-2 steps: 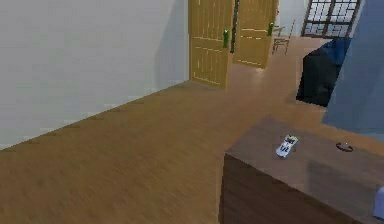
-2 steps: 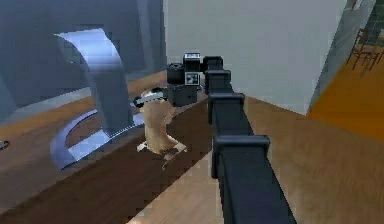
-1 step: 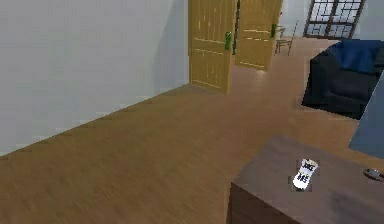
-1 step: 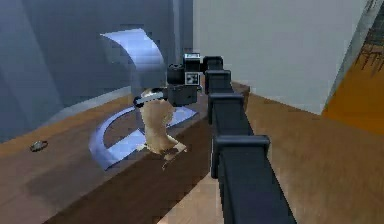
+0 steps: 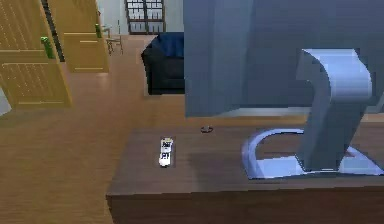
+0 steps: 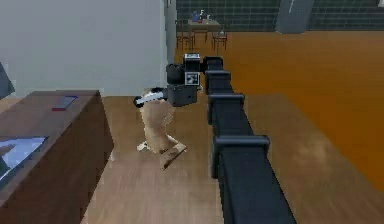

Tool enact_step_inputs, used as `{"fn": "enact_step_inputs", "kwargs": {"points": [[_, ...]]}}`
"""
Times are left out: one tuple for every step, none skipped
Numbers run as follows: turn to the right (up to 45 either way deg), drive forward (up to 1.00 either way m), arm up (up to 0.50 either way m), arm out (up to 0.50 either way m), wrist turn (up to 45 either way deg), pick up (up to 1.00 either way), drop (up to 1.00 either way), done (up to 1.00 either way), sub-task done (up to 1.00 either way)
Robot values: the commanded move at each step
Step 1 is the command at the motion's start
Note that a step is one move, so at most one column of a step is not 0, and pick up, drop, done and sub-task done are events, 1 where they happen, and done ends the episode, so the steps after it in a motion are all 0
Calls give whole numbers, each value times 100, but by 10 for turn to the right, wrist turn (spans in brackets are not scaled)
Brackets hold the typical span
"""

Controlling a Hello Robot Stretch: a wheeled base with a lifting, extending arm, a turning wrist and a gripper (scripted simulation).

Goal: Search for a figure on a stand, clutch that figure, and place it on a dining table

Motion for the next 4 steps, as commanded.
{"fn": "enact_step_inputs", "kwargs": {"points": [[450, 0, 0, 0, 0, 0, 0, 0, 0], [450, 0, 0, 0, 0, 0, 0, 0, 0], [150, 0, 0, 0, 0, 0, 0, 0, 0], [0, 100, 0, 0, 0, 0, 0, 0, 0]]}}
